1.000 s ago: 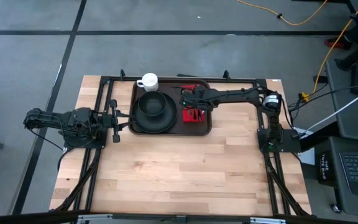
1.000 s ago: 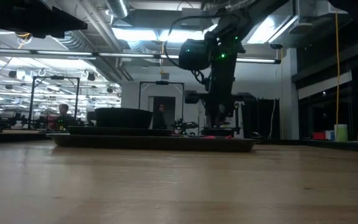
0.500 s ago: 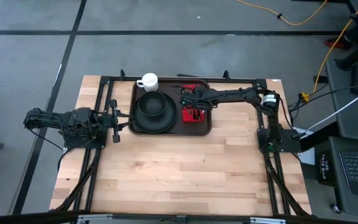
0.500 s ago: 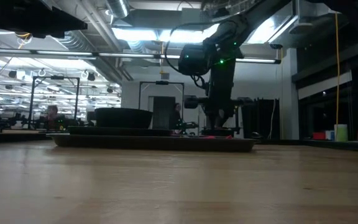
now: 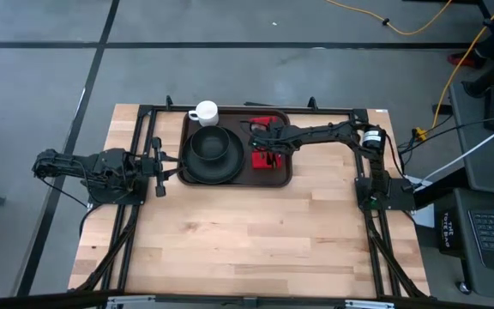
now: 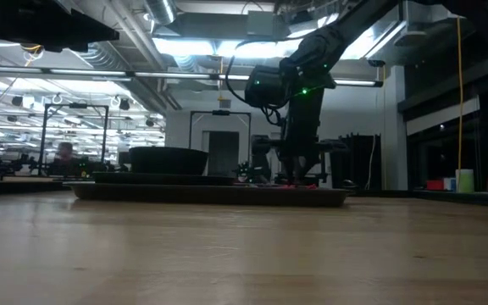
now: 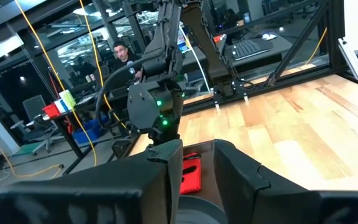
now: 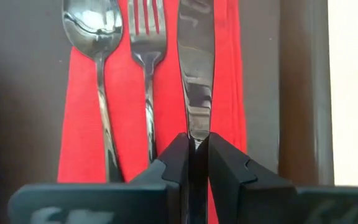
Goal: Set up tray
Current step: Put the silver knife on the red napkin to the right of the silver fork
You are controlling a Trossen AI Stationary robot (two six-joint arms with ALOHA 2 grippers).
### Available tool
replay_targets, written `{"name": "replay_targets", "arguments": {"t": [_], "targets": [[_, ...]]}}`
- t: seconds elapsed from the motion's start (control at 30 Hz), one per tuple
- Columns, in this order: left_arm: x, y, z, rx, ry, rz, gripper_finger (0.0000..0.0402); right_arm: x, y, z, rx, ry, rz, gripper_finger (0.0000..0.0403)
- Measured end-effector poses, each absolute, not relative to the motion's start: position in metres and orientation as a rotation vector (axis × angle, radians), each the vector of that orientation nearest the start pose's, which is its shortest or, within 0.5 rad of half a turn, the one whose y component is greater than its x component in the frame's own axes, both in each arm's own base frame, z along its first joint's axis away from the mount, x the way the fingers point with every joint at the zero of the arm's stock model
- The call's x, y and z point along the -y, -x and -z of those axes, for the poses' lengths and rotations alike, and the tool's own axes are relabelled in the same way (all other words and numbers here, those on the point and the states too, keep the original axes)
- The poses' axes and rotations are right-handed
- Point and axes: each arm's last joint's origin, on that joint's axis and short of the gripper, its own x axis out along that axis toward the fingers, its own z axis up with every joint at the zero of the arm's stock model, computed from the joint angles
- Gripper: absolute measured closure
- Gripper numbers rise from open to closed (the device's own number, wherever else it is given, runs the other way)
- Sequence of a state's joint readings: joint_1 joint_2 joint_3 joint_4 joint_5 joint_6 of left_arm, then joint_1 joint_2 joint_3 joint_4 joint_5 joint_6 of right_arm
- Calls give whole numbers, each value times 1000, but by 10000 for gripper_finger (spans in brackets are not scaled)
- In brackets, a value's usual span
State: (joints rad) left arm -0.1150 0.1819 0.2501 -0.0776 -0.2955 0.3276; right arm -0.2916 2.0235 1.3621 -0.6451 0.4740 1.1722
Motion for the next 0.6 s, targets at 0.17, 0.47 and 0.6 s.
{"name": "replay_targets", "arguments": {"t": [0.17, 0.47, 0.6], "targets": [[3, -96, -227, -39, -329, -177, 317, 125, -371, -138, -801, -807, 1336, 354], [3, -96, -227, -39, -329, -177, 319, 127, -373, -127, -819, -780, 1340, 353], [3, -96, -227, -39, -329, -177, 317, 128, -373, -128, -812, -779, 1341, 353]]}}
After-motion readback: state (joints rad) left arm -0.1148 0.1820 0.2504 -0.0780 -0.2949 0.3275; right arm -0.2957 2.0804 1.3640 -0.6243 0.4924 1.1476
